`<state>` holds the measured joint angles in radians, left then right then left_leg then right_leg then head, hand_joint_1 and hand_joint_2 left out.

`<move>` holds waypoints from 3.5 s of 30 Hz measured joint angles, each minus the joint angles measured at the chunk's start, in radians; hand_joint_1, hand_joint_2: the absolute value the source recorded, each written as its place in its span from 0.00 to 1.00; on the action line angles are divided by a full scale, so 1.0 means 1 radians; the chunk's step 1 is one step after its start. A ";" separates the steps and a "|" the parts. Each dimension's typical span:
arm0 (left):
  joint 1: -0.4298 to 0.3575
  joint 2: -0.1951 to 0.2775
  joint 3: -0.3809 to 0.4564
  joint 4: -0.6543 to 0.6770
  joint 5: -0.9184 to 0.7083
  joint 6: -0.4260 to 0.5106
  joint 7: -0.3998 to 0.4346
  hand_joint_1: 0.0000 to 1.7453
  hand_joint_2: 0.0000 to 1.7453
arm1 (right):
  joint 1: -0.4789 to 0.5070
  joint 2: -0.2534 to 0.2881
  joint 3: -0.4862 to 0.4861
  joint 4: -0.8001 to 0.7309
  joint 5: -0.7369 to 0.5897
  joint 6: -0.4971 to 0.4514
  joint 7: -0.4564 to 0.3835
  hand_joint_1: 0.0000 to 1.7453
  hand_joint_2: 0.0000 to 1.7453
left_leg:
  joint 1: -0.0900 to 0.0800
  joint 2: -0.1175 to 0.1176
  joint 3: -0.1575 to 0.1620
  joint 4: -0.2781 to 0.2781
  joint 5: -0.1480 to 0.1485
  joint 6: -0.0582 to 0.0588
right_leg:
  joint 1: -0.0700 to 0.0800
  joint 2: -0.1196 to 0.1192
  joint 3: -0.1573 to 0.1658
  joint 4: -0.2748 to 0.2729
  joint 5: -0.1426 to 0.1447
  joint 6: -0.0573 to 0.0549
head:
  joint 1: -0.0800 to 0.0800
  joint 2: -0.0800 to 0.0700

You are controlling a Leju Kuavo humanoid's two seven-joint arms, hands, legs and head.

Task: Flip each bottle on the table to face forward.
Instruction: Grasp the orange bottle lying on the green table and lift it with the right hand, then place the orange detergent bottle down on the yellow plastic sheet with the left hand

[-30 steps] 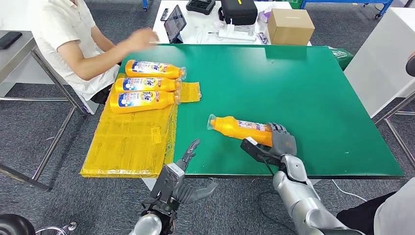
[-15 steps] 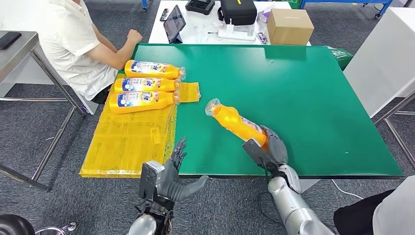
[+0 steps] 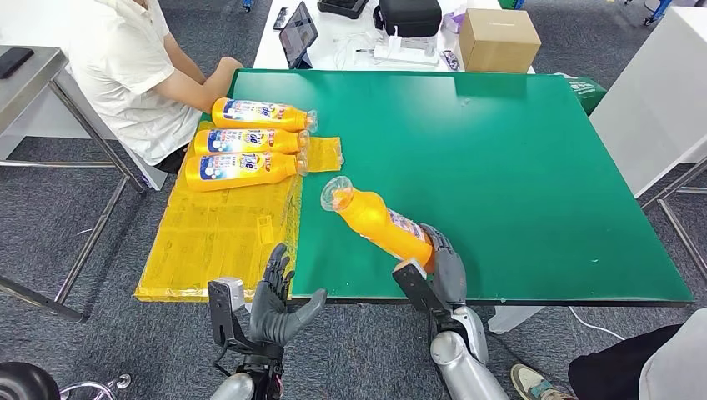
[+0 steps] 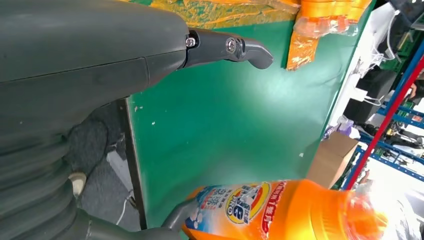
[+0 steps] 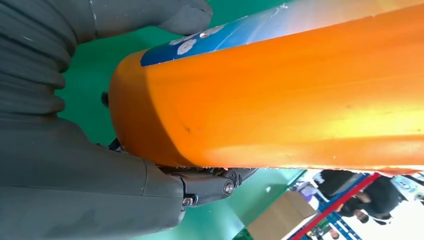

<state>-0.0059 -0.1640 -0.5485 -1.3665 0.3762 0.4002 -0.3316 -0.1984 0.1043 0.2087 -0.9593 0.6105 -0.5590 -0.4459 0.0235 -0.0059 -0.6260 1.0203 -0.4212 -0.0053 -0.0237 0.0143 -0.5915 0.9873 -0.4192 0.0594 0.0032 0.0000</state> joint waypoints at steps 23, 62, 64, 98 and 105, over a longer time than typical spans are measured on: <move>-0.002 0.039 -0.017 -0.100 0.206 -0.186 0.057 0.00 1.00 | -0.036 0.104 0.352 0.103 0.011 -0.125 -0.118 1.00 1.00 | 0.001 0.000 -0.002 0.000 0.000 0.000 | 0.000 -0.001 -0.003 0.000 0.000 0.000 | 0.000 0.000; -0.047 0.020 0.027 -0.112 0.164 -0.087 -0.045 1.00 1.00 | -0.019 0.115 0.516 0.087 -0.162 0.043 -0.085 0.00 0.50 | 0.000 0.000 -0.003 0.000 0.000 0.000 | 0.000 -0.001 -0.004 0.000 0.000 0.000 | 0.000 0.000; -0.046 0.023 0.029 -0.112 0.169 -0.098 -0.038 1.00 1.00 | -0.015 0.114 0.516 0.085 -0.165 0.043 -0.087 0.00 0.00 | 0.000 0.000 -0.003 0.000 0.000 0.000 | 0.000 -0.001 -0.004 0.000 0.000 0.000 | 0.000 0.000; -0.089 -0.014 0.330 -0.030 -1.043 0.292 -0.086 1.00 1.00 | 0.205 0.071 0.267 -0.066 -0.311 -0.108 -0.147 0.00 0.00 | 0.000 -0.003 -0.003 0.000 0.001 0.000 | 0.000 -0.003 -0.004 0.000 0.000 0.000 | 0.000 0.000; -0.338 0.012 0.359 0.450 -1.535 0.284 0.174 1.00 1.00 | 0.160 0.101 0.261 -0.023 -0.327 -0.031 -0.176 0.00 0.00 | 0.001 -0.002 -0.003 0.000 0.005 -0.001 | 0.000 -0.003 -0.004 0.001 0.002 -0.002 | 0.000 0.000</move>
<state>-0.3435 -0.1519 -0.1898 -0.9161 -1.1589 0.6843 -0.1576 -0.0381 0.2052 0.4699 -0.9824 0.2838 -0.5898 -0.6217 0.0242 -0.0082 -0.6289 1.0203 -0.4166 -0.0063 -0.0234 0.0115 -0.5953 0.9880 -0.4173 0.0569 0.0033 0.0000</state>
